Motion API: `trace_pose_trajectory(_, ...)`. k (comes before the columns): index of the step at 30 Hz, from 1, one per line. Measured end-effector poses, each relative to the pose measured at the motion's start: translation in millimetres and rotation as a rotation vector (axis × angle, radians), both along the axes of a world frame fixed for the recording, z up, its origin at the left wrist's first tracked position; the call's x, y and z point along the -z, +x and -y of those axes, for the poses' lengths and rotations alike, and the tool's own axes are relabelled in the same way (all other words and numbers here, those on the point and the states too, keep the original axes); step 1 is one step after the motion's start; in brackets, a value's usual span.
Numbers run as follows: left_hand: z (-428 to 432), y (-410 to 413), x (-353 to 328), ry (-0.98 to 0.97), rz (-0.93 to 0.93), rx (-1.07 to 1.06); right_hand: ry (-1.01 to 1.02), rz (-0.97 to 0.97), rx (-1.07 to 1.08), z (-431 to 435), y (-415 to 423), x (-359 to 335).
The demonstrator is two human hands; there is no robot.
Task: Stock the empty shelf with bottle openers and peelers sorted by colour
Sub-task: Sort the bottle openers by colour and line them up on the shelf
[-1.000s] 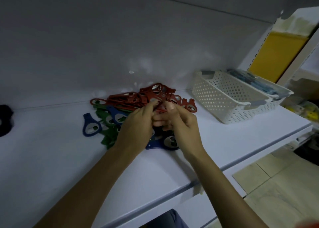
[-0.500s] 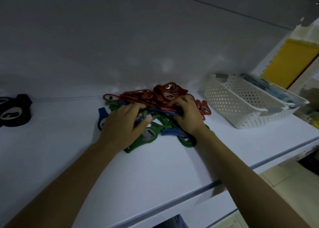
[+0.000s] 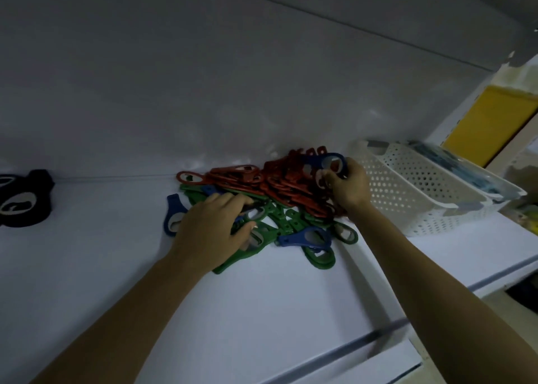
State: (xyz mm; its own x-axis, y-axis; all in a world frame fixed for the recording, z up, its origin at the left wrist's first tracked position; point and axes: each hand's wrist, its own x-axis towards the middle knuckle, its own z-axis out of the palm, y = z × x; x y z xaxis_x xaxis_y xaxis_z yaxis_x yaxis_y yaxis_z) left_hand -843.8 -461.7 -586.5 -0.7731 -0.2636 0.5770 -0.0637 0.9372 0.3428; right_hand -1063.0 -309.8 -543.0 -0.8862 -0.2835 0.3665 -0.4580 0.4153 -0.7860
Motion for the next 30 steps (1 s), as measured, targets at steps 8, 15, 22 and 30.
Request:
trace_pose_trajectory(8,1.7,-0.9,-2.5,0.107,-0.079,-0.113,0.407,-0.304,-0.029,14.8,17.1,0.3)
trace_pose_trajectory(15,12.5,-1.9,0.1,0.354,-0.106,-0.248,0.923,-0.344,-0.135,37.9,20.6,4.0)
trace_pose_trajectory(22,13.4,-3.8,-1.2,0.422,-0.113,-0.249,0.442,-0.227,-0.122,25.6,-1.8,-20.7)
trace_pose_trajectory(30,14.5,-5.1,-0.3,0.490,-0.174,-0.208,0.198,-0.016,-0.070,30.0,3.5,-21.6)
